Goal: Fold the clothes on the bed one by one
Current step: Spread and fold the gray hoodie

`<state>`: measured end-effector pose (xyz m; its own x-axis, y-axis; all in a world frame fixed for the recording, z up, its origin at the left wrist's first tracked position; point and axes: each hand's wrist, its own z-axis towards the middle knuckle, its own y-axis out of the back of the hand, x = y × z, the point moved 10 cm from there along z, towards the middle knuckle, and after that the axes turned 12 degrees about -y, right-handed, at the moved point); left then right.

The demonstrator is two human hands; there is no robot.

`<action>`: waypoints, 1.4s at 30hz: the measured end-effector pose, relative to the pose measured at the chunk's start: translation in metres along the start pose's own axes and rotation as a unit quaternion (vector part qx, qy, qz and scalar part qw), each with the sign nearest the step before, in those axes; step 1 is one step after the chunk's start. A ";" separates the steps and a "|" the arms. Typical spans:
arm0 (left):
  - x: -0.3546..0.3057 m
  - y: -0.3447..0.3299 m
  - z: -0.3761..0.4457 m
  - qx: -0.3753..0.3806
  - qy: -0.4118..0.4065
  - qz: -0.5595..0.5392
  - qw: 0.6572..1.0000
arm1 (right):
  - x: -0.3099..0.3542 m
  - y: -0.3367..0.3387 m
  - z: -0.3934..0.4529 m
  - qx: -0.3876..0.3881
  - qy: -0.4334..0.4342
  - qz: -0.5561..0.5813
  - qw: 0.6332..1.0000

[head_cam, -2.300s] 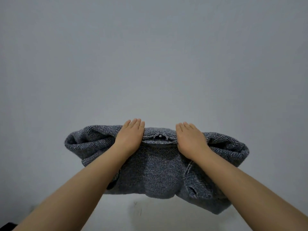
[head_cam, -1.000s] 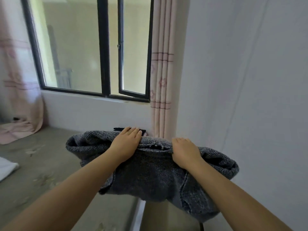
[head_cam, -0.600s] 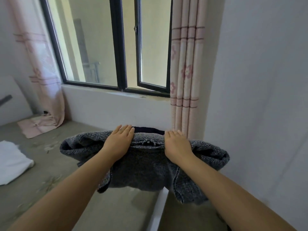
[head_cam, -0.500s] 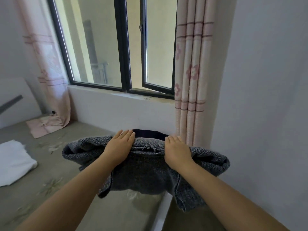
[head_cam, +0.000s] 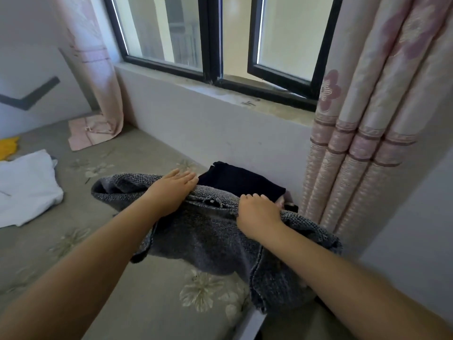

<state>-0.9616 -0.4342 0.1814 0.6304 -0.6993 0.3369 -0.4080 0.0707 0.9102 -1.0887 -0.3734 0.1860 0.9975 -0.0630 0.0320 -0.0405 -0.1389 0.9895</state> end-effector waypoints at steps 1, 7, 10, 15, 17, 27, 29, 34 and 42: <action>0.013 -0.005 0.018 0.012 -0.009 0.001 1.000 | 0.000 -0.005 0.021 0.016 0.005 0.010 1.000; 0.077 -0.014 0.144 0.058 -0.064 -0.009 0.996 | -0.029 -0.012 0.150 0.085 -0.019 0.056 0.995; 0.095 -0.022 0.231 0.076 -0.071 -0.005 0.995 | -0.065 -0.023 0.226 0.124 -0.073 0.047 0.988; 0.087 -0.058 0.333 0.056 0.060 -0.040 0.996 | -0.111 -0.071 0.305 0.110 -0.108 -0.055 0.986; 0.066 -0.082 0.346 0.029 0.057 -0.080 0.995 | -0.112 -0.102 0.310 0.126 -0.063 -0.093 0.986; 0.025 -0.187 0.313 0.026 0.153 -0.331 0.931 | -0.145 -0.190 0.314 0.166 -0.046 0.041 0.984; 0.023 -0.179 0.309 -0.018 0.170 -0.326 0.930 | -0.146 -0.191 0.322 0.151 -0.046 0.025 0.987; -0.008 -0.190 0.281 0.003 0.206 -0.331 0.921 | -0.127 -0.196 0.314 0.120 -0.010 -0.030 0.992; -0.018 -0.184 0.280 0.044 0.229 -0.360 0.903 | -0.134 -0.198 0.311 0.177 -0.008 -0.085 0.981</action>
<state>-1.0830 -0.6340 -0.0596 0.9524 -0.1724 -0.2516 0.1782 -0.3551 0.9177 -1.2325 -0.6445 -0.0577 0.9907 -0.0241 -0.1337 0.1056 -0.4828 0.8693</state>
